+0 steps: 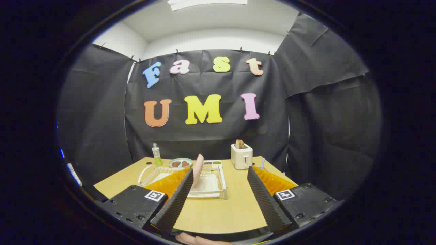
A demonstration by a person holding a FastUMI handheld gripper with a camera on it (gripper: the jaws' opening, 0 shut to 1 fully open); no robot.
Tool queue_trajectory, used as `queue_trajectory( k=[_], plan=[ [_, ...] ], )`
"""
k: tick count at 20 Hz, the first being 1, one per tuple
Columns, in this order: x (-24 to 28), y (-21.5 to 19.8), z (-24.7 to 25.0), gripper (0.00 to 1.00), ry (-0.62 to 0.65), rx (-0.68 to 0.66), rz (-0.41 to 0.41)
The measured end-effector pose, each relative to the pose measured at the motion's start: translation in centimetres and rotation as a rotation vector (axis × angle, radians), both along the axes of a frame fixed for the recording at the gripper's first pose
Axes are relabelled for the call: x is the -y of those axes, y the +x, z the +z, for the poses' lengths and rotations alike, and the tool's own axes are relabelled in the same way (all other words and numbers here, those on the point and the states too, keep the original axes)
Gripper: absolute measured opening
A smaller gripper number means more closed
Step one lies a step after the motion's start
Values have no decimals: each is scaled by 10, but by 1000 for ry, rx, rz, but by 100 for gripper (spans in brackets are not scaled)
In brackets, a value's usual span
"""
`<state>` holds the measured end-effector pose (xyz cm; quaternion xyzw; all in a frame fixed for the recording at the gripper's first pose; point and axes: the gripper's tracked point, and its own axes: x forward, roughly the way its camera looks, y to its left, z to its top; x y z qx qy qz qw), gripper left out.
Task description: Take the plate from the dish rack, then take the spoon from the basket and place it into the plate.
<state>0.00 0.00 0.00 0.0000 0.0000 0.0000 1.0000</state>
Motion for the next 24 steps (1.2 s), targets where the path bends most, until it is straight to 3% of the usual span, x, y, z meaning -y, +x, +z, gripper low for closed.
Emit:
queue_trajectory(
  k=[15,19,24],
  plan=[
    [-7,-8,-9,100,-45,-25,45],
    [-19,20,-13,100,-83,-113,117],
    [-25,88,6,100,-154,-194,93]
  ],
)
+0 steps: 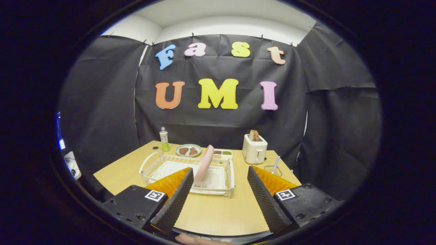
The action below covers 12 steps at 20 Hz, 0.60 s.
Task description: Take the plate from the dish rack, then take the spoon from the basket and place it into the plate.
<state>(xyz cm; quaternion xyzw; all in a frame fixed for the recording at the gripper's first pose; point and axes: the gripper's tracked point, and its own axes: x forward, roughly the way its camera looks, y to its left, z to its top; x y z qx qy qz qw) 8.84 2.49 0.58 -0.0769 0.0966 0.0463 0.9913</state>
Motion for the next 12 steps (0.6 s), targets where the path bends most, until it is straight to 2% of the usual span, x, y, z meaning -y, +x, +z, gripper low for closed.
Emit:
queue_trajectory(
  k=[4,7,9,12],
  plan=[
    [-22,73,2,100,-78,-148,1],
    [-35,126,-7,100,-104,-324,-26],
    [-50,151,-14,92,-131,-406,-22],
    [-66,177,-20,90,-187,-478,-14]
  ],
)
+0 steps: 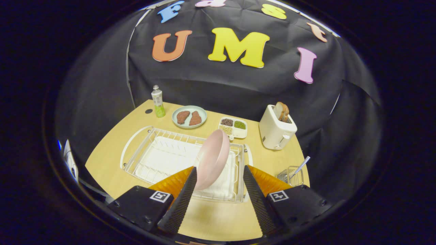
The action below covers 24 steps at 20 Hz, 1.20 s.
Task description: Take the plate from the dish rack, then take the spoon from the basket and place it into the plate.
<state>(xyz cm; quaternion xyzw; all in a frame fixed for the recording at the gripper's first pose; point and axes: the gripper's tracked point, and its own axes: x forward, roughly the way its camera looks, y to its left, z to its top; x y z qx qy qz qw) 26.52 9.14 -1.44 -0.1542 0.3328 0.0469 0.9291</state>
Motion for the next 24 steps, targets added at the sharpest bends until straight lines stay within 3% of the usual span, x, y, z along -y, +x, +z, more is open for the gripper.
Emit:
queue_trajectory(
  k=[4,6,7,11,17,20,24],
  plan=[
    [4,35,-15,78,-84,-80,-57],
    [9,55,-13,67,-111,-86,-108],
    [8,60,-14,53,-112,-108,-126],
    [9,84,-18,27,-144,-174,-167],
    [16,92,-42,26,-151,-294,-208],
    [15,91,-42,26,-130,-273,-231],
    [1,79,-33,20,-223,-188,-272]
  ],
)
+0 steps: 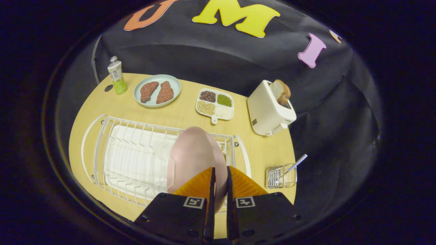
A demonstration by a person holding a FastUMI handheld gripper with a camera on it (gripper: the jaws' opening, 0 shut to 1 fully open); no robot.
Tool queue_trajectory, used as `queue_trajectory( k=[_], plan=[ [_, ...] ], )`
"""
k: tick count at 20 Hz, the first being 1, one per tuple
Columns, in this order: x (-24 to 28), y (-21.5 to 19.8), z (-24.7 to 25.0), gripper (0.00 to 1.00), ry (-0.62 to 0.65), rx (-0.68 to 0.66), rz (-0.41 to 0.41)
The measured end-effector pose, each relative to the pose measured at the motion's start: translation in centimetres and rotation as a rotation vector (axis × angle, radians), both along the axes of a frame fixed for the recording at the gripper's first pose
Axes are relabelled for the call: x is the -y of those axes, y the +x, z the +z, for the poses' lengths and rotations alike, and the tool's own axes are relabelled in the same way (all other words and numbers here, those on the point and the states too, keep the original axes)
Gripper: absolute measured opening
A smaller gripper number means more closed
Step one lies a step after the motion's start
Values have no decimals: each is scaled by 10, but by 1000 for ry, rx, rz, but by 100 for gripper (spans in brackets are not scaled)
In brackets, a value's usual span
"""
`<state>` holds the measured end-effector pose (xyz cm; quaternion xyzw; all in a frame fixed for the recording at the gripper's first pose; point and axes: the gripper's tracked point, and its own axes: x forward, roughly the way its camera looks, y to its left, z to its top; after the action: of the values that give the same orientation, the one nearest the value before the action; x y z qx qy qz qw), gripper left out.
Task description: Take the plate from the dish rack, then take the spoon from the basket and place it into the plate.
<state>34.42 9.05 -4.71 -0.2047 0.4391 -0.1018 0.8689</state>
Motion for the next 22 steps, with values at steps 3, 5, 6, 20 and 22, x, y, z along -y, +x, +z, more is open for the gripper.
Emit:
queue_trajectory(
  k=[3,5,6,20,22],
  plan=[
    [-17,-6,4,19,-106,72,3],
    [-26,-7,5,19,-169,103,15],
    [-30,-6,6,19,-176,116,6],
    [-27,-31,47,18,-233,348,-44],
    [-24,-49,52,19,-190,353,-23]
  ],
)
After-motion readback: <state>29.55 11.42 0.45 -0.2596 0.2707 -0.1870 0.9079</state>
